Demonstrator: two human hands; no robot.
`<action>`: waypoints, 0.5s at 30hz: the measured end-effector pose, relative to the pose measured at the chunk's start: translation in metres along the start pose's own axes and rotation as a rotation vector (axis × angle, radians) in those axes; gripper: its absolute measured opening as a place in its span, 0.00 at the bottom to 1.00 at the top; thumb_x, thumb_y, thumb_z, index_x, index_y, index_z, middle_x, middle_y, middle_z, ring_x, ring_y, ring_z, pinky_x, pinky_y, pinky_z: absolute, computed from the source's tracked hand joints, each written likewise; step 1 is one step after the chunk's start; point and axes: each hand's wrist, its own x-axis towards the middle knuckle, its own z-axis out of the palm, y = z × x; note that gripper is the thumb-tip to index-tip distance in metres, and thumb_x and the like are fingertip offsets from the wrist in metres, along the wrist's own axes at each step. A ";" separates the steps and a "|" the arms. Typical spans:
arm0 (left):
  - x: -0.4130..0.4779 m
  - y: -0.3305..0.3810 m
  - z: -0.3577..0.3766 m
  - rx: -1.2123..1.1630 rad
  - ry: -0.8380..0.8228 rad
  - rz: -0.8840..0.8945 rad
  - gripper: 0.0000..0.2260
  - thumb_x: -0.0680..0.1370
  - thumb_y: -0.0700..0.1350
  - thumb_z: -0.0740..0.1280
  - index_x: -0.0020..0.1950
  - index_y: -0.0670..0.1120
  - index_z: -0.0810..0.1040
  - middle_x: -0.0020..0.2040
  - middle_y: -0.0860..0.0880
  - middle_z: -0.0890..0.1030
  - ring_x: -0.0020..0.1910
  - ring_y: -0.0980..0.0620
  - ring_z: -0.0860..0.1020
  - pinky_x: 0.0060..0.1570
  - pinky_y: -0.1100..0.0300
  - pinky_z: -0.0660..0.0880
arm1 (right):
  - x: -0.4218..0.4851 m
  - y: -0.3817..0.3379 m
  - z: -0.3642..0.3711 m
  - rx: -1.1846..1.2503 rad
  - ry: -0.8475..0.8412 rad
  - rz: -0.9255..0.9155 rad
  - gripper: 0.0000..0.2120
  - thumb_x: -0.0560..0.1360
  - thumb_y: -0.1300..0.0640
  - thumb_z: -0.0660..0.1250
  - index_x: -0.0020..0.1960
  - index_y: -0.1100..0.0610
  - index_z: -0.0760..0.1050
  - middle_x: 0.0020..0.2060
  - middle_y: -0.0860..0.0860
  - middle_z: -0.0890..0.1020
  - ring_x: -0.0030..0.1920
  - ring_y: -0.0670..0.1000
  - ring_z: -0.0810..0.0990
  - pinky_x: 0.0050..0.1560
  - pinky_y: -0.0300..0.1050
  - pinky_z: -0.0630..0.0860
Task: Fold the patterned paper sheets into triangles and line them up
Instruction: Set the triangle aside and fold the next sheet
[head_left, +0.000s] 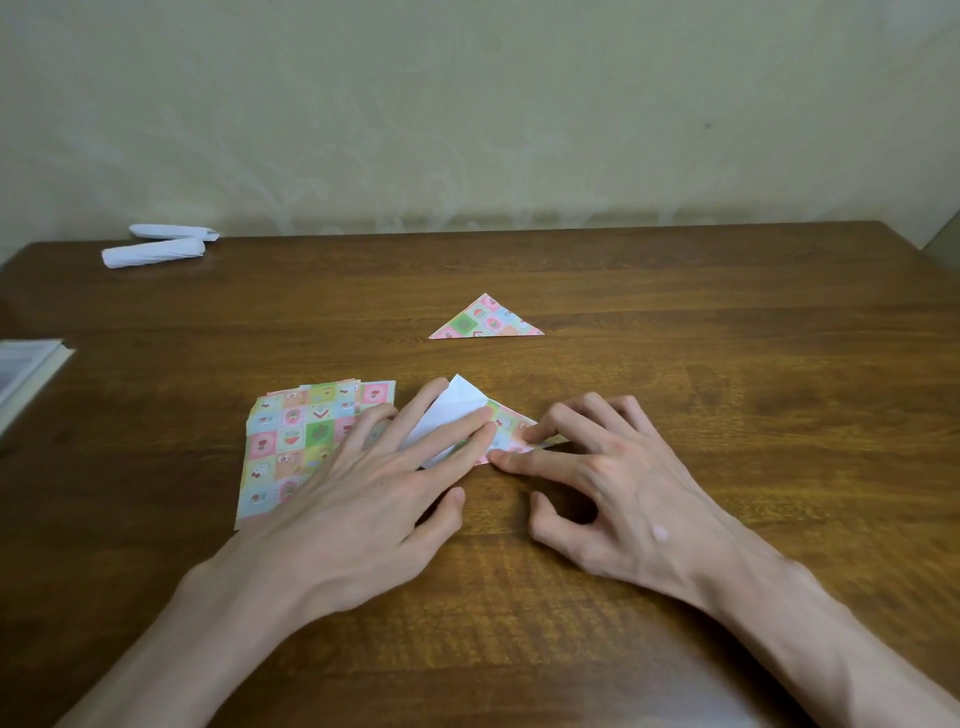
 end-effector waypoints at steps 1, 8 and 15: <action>0.000 -0.004 0.000 -0.015 -0.008 0.016 0.26 0.80 0.63 0.40 0.79 0.73 0.36 0.76 0.73 0.29 0.80 0.56 0.31 0.80 0.45 0.50 | 0.000 0.000 0.000 0.003 0.001 0.002 0.19 0.75 0.45 0.65 0.65 0.41 0.82 0.55 0.43 0.78 0.58 0.47 0.75 0.61 0.46 0.67; -0.014 -0.032 -0.002 0.136 0.095 0.132 0.23 0.85 0.59 0.45 0.80 0.73 0.46 0.82 0.68 0.38 0.80 0.57 0.29 0.78 0.44 0.50 | 0.002 0.000 -0.001 0.026 -0.001 0.019 0.19 0.75 0.44 0.65 0.64 0.40 0.82 0.55 0.42 0.78 0.58 0.47 0.75 0.62 0.49 0.68; -0.022 -0.049 -0.004 0.056 0.173 0.167 0.17 0.84 0.60 0.54 0.72 0.74 0.68 0.82 0.66 0.54 0.84 0.53 0.46 0.74 0.38 0.61 | 0.003 -0.002 -0.002 0.034 -0.014 0.035 0.19 0.75 0.43 0.65 0.64 0.40 0.82 0.55 0.42 0.77 0.58 0.46 0.74 0.62 0.50 0.68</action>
